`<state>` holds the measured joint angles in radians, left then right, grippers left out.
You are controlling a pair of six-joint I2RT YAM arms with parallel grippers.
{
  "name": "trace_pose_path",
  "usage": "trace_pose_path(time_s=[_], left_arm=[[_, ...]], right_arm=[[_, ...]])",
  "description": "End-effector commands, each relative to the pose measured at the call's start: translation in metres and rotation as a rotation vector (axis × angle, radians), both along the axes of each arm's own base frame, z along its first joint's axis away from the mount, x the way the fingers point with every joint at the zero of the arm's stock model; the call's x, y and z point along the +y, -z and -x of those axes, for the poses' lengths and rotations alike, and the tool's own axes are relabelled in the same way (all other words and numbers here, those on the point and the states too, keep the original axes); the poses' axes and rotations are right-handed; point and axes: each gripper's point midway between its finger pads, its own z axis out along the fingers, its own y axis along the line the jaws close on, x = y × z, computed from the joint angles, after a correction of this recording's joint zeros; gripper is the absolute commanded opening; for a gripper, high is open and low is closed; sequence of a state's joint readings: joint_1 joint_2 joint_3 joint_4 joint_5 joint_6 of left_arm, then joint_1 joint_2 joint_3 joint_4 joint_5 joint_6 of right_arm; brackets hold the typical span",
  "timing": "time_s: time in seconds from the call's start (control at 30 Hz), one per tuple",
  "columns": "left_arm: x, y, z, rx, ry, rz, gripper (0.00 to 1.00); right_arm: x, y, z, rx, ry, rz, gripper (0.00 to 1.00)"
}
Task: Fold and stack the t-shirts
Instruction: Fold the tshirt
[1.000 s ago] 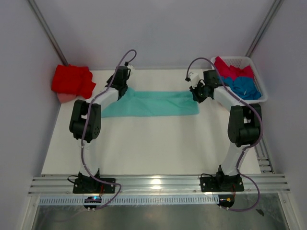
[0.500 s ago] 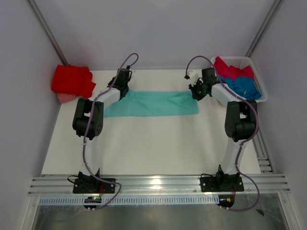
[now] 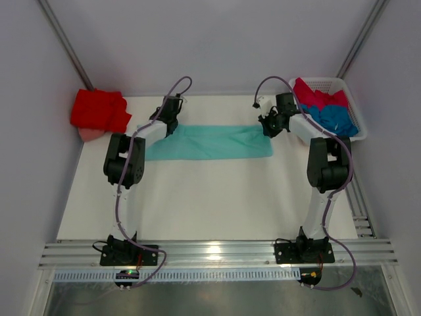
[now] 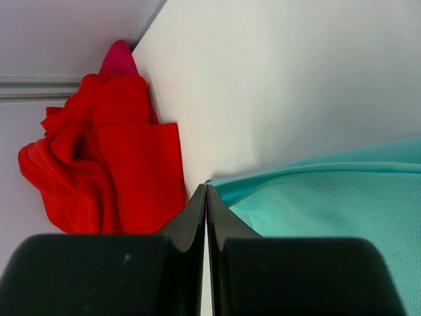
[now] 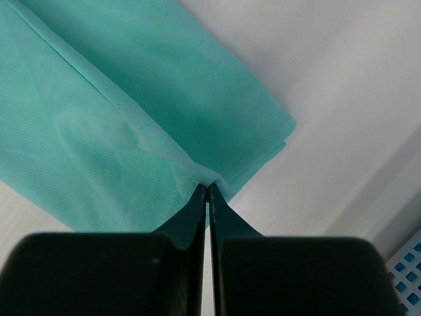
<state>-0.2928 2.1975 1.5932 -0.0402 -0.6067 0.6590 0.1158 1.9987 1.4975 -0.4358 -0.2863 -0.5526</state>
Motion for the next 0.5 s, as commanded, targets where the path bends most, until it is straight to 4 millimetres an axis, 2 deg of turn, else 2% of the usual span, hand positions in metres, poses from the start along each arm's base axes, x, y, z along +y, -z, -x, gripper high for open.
trace_pose_path(time_s=[0.0,0.27,0.37,0.4,0.47], left_arm=[[0.000,-0.014,-0.009,-0.032,-0.003,0.021,0.00],[-0.002,-0.003,-0.015,-0.015,-0.005,0.022,0.00],[-0.006,0.001,-0.018,-0.010,-0.004,0.037,0.00],[-0.005,0.002,-0.019,-0.007,-0.008,0.036,0.00],[-0.007,0.007,-0.020,0.006,-0.009,0.035,0.03]], right_arm=[[0.003,-0.018,-0.017,-0.053,0.010,-0.018,0.03],[0.005,-0.010,-0.018,-0.025,0.013,-0.024,0.03],[0.003,-0.009,-0.019,-0.029,0.029,-0.021,0.10],[0.002,-0.009,-0.020,-0.031,0.035,-0.020,0.17],[0.002,-0.009,-0.022,-0.039,0.044,-0.019,0.23]])
